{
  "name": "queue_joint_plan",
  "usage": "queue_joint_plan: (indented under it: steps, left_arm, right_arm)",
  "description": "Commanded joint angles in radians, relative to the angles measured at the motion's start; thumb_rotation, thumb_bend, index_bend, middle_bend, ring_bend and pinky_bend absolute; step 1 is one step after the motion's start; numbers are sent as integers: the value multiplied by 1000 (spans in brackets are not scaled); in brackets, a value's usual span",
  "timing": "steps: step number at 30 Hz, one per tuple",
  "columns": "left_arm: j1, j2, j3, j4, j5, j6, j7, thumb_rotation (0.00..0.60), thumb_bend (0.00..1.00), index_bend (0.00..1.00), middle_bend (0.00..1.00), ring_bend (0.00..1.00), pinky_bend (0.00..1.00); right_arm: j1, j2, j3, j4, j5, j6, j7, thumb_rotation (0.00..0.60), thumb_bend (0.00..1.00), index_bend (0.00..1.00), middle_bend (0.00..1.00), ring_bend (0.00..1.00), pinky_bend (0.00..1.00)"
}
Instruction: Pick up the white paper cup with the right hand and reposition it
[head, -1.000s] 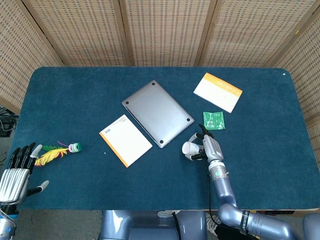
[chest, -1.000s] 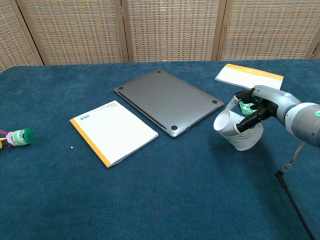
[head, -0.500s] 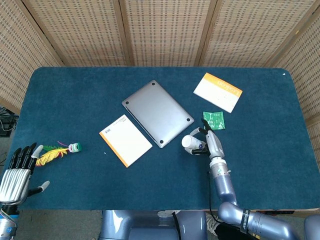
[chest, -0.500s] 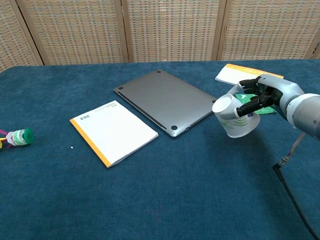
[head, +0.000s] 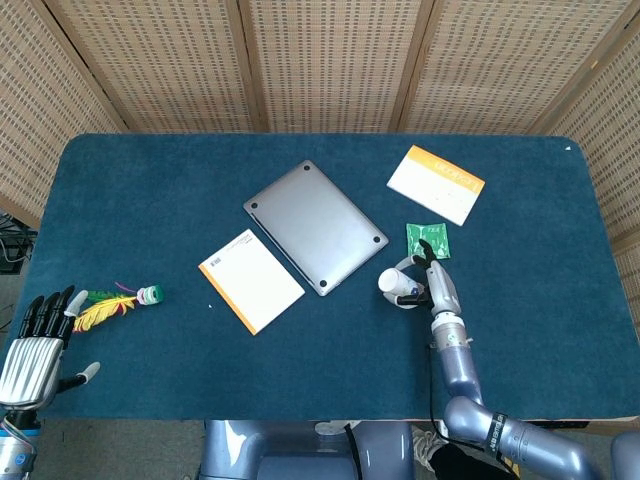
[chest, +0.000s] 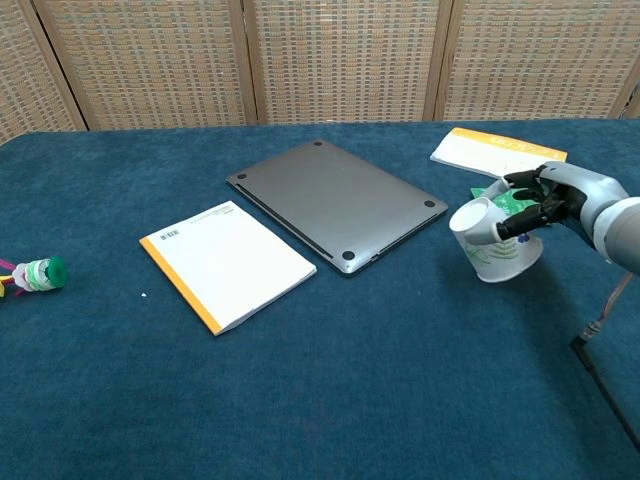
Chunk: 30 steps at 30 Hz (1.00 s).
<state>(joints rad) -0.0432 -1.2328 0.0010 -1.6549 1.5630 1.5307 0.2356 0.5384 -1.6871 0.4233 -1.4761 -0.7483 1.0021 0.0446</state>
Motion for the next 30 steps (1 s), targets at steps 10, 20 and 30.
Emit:
queue_joint_plan:
  steps: [10, 20, 30]
  left_arm:
    - [1, -2, 3, -5, 5, 2, 10, 600, 122, 0, 0, 0, 0]
    - [4, 5, -4, -6, 0, 10, -5, 600, 122, 0, 0, 0, 0]
    - [10, 23, -17, -10, -18, 24, -37, 600, 122, 0, 0, 0, 0]
  right_arm:
    - [-19, 27, -47, 34, 5, 39, -70, 600, 274, 524, 0, 0, 0]
    - [-73, 82, -98, -27, -99, 110, -71, 600, 292, 365, 0, 0, 0]
    - [-155, 251, -207, -215, -352, 245, -134, 600, 294, 199, 0, 0, 0]
